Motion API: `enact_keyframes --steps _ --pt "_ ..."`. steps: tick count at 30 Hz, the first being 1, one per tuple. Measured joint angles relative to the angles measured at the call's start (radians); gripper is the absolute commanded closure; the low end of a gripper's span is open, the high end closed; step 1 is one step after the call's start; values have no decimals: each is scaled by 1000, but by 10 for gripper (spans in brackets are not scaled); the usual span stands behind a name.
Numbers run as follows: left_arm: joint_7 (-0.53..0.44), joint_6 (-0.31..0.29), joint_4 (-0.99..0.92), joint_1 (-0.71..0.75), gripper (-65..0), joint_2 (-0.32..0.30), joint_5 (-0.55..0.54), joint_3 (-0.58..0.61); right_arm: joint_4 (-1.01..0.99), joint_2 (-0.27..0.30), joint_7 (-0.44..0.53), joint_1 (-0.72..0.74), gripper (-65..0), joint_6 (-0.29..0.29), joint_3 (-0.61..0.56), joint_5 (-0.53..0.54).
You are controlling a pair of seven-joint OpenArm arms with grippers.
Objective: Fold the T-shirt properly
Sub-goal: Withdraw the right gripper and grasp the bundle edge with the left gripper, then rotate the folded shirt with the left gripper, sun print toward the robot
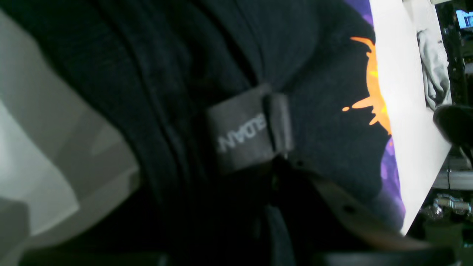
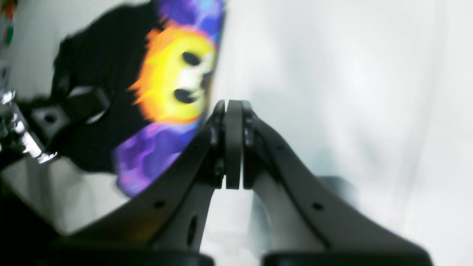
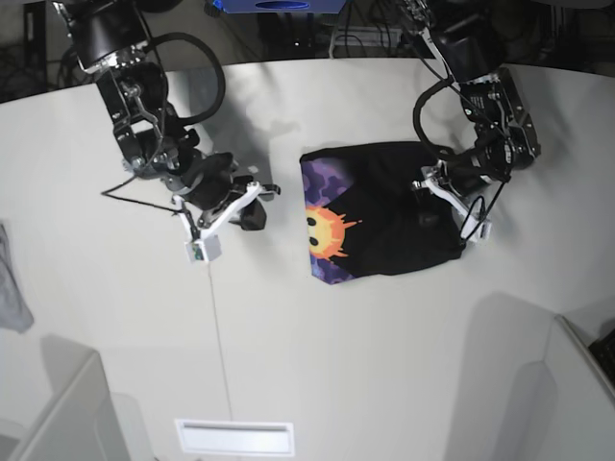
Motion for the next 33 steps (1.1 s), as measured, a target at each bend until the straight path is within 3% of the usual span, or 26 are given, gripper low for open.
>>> enact_keyframes --steps 11,20,28,33 --pt "-48 21 17 -27 0 -218 0 447 0 2 -7 -117 0 -1 218 0" --pt "-11 25 126 -129 0 -353 30 861 0 -1 -5 -203 0 1 335 0" --pt "5 24 129 -275 0 -395 39 1130 0 -1 1 -268 0 0 385 0" --pt "-87 24 126 -351 0 -402 47 1317 0 -8 3 -288 0 1 399 0"
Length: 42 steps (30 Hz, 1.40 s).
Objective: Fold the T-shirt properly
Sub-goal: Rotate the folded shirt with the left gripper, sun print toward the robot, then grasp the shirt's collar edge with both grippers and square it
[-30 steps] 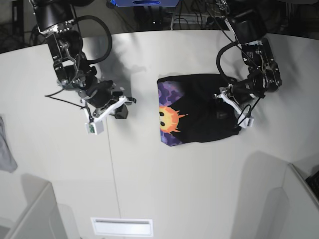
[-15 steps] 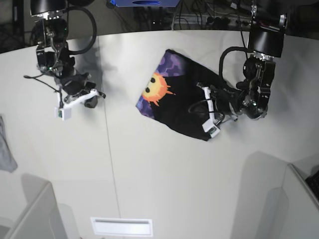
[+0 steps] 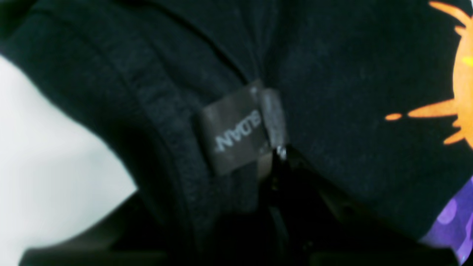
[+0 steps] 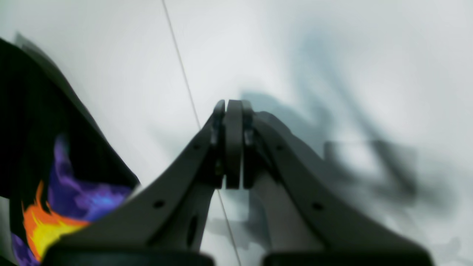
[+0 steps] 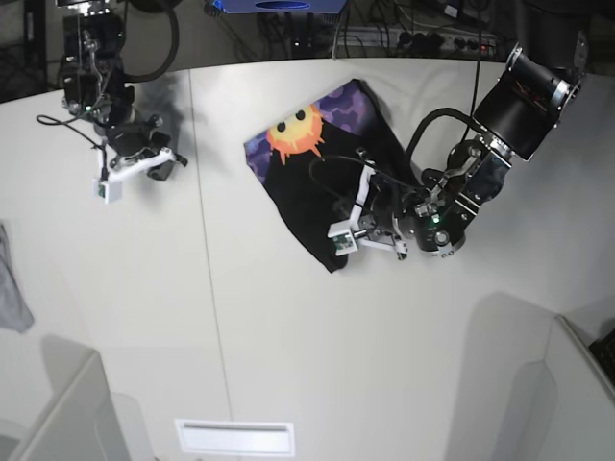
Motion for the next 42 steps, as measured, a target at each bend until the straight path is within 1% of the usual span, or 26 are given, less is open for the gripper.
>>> enact_keyframes --steps 5,7,8,9,11,13,14,18,21,42 --pt "-82 0 1 -65 0 -7 -5 161 0 -4 -3 -11 0 0 0 0" --pt "-104 -4 -3 -101 0 -7 -3 219 0 -25 -1 -19 0 0 8 0" --pt "-126 -4 -3 -122 0 -8 14 255 0 -39 -5 -24 0 0 17 1" --pt "-128 -4 -3 -138 0 -6 32 278 0 -52 -4 -28 0 0 28 1" --pt "-150 -7 -3 -152 0 0 101 303 0 -76 -10 -33 0 0 52 0" --pt "-161 -73 -1 -152 0 5 174 304 0 -85 -3 -43 0 0 68 -1" --pt "-176 -96 0 -153 0 8 209 304 0 -86 -3 -46 0 0 71 -2" --pt "-201 -98 2 -142 0 28 329 298 0 -88 -4 -51 0 0 72 -7" --pt "-216 -98 4 -132 0 43 380 297 0 -88 -3 -60 0 0 72 -7" --pt "-223 -90 10 -117 0 49 386 292 0 -88 -3 -42 0 0 73 -7"
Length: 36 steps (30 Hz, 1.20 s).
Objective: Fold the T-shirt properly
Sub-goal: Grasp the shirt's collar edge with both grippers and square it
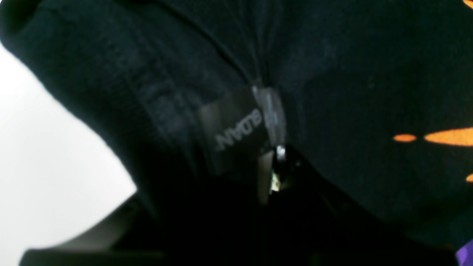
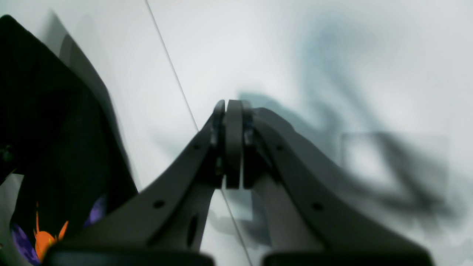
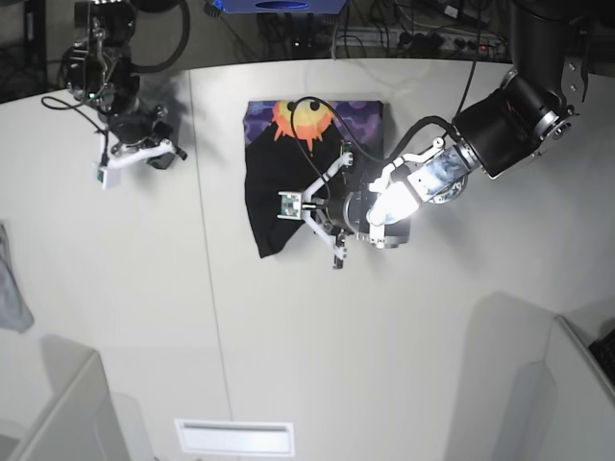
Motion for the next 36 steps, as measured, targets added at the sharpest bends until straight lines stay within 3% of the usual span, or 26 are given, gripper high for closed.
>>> enact_keyframes --steps 3,6,10,14,16,21,25,30,33,36 --pt "1 0 0 -11 -8 3 0 2 0 0 -1 0 0 0 0 0" --pt "3 0 0 -21 -191 3 0 7 0 0 0 1 0 0 0 0" --pt "7 -1 -2 -43 -360 5 6 8 0 0 -1 0 0 0 -1 0" --pt "13 -2 -4 -70 -431 5 7 2 0 0 -1 0 0 0 -1 1" --pt "22 -13 -4 -69 -439 16 6 -60 0 0 -1 0 0 0 -1 0" --pt "26 -11 11 -74 -436 68 8 -254 11 0 -7 0 0 -2 -3 -2" --pt "37 -10 133 -15 -434 72 11 -386 123 0 -4 -9 0 -3 -3 -3" --pt "173 -11 296 88 -426 61 15 -427 193 0 -8 -18 0 0 -3 4" --pt "200 -12 405 167 -285 71 -4 -509 216 0 -13 -22 0 0 -13 3" --pt "232 -11 483 290 -30 53 2 -635 230 18 -18 -20 0 -4 -84 -4"
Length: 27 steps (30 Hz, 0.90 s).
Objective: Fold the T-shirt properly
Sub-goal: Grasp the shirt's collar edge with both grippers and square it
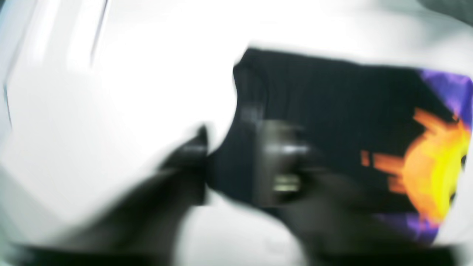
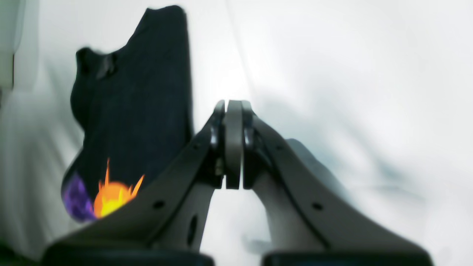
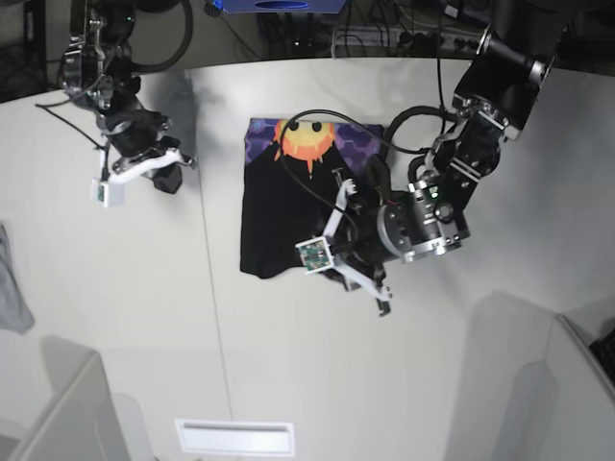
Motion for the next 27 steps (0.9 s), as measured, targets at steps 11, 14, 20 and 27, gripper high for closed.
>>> enact_keyframes --steps 11,14,20,27 --pt "-56 4 23 341 0 -18 15 -196 6 -1 -5 92 0 -2 -325 -6" --pt "-80 5 16 371 0 -20 15 -190 -5 -4 -9 104 0 5 -369 6" --pt "-84 5 -37 425 0 -15 13 -188 -154 -5 1 126 0 -2 -374 -5" --pt "-120 8 -142 436 0 -15 -6 -195 -248 -9 46 122 0 3 -378 0"
